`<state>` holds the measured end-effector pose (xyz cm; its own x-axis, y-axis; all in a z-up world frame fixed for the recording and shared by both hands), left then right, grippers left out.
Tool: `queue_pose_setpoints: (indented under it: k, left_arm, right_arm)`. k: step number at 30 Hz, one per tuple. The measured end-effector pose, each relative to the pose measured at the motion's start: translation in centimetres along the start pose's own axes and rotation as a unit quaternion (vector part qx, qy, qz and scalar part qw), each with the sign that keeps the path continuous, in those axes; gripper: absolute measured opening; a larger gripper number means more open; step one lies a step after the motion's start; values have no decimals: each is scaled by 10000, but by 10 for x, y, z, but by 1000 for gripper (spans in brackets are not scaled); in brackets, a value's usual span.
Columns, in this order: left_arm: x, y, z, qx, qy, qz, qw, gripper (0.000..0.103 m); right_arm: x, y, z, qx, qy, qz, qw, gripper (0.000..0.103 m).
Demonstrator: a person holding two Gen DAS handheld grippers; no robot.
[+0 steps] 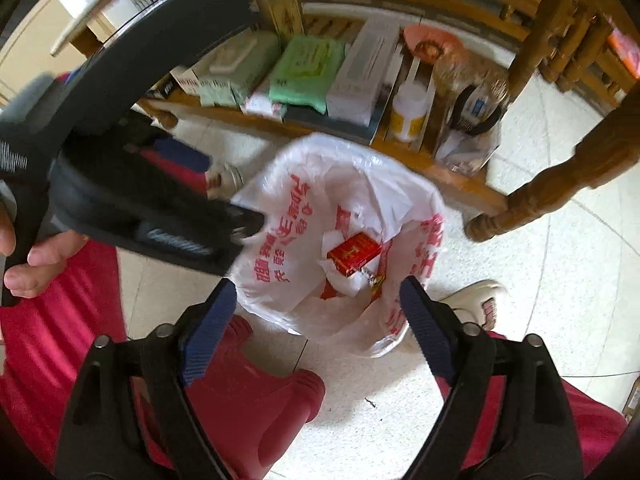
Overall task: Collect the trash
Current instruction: 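Raise both tools from the bag back over the table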
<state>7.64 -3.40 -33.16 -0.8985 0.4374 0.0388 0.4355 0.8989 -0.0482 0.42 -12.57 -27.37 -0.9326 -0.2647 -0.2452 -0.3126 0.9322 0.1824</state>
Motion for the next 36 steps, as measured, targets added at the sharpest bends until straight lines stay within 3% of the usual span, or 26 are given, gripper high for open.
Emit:
queue_pose_setpoints:
  k: [5, 9, 14, 17, 21, 24, 28, 36]
  left_arm:
    - [32, 13, -63, -84, -353, 58, 9993, 78]
    - [40, 38, -129, -99, -749, -250, 9968, 80]
    - [31, 79, -213, -321, -1325, -755, 9878, 85]
    - [17, 104, -267, -774, -1660, -966, 9783, 85]
    - [2, 126, -315, -788, -1866, -1325, 9703, 86]
    - [-10, 137, -342, -893, -1978, -1461, 9652, 86]
    - [-26, 146, -362, -829, -2019, -1494, 9644, 86]
    - [-67, 146, -373, -902, -2031, -1388, 9651, 89]
  right_arm:
    - [-8, 1, -56, 267, -511, -187, 9982, 89]
    - [-26, -4, -104, 455, -997, -280, 9936, 89]
    - [-55, -14, -162, 392, -1552, -187, 9869, 90]
    - [-80, -19, -204, 472, -1971, -256, 9789, 90]
    - [-110, -23, -253, 469, -2422, -364, 9684, 91]
    - [-139, -20, -285, 448, -2719, -507, 9600, 91]
    - [-177, -16, -320, 420, -3006, -756, 9498, 92]
    - [-245, -14, -350, 42, -3281, -985, 9395, 93]
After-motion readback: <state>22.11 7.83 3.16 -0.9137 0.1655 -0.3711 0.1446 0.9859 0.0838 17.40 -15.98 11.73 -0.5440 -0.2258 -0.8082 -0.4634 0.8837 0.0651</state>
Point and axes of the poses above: each gripper's, at about its wrist camera, not at the fingertips, and z roughly the way its jaws point, y to its left, x to its underside, the point moved 4 cm from there along z, roughly the way its jaws point, and after that the axes turned 2 degrees about -x, right-handed, at the moved point
